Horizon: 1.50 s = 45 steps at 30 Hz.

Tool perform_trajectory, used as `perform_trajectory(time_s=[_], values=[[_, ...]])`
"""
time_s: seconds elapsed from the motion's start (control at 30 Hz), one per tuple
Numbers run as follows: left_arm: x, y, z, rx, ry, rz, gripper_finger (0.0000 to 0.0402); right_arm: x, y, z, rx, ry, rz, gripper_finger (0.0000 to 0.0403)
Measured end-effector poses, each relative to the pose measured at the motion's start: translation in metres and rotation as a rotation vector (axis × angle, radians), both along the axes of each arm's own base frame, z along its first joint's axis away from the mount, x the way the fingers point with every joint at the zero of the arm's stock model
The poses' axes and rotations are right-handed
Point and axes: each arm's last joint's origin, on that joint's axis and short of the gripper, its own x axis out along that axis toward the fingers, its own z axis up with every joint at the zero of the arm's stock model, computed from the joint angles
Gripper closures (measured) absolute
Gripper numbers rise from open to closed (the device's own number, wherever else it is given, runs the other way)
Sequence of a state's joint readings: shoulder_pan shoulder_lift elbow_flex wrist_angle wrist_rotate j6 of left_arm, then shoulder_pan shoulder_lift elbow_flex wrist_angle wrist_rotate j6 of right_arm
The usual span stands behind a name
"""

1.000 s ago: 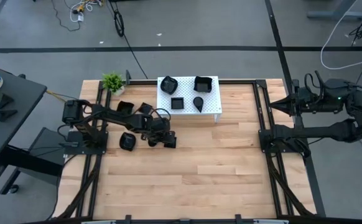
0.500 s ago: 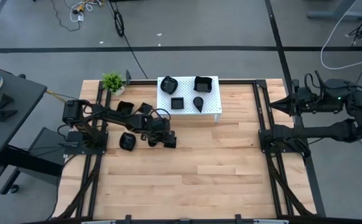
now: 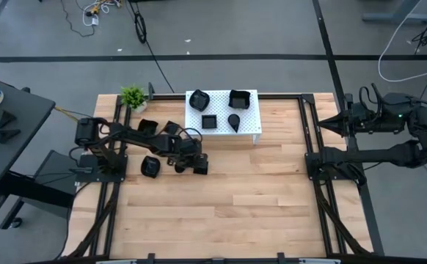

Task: Pick & Place Mini shaped plates
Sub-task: Stack the square plate on top of the square plate on the shelf

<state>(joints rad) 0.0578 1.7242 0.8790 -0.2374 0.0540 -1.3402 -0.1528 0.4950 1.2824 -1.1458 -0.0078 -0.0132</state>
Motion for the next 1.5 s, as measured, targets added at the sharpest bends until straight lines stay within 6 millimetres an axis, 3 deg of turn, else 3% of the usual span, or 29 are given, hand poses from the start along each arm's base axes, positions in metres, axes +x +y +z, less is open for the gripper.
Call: perform_trajectory(time_s=[0.33, 1.2, 1.5], values=[[0.0008, 0.0000, 0.0012, -0.003, -0.004, 0.002, 0.0259, -0.0001, 0.0000, 0.0001, 0.000, 0.000, 0.000, 0.0383], [0.0012, -0.0026, -0.0043, -0.012, 0.020, 0.004, 0.0393, -0.0001, 0.0000, 0.0001, -0.001, -0.001, 0.000, 0.0383], [0.0012, -0.0038, -0.0036, -0.034, 0.017, 0.014, 0.0384, -0.0001, 0.0000, 0.0001, 0.000, 0.000, 0.000, 0.0383]])
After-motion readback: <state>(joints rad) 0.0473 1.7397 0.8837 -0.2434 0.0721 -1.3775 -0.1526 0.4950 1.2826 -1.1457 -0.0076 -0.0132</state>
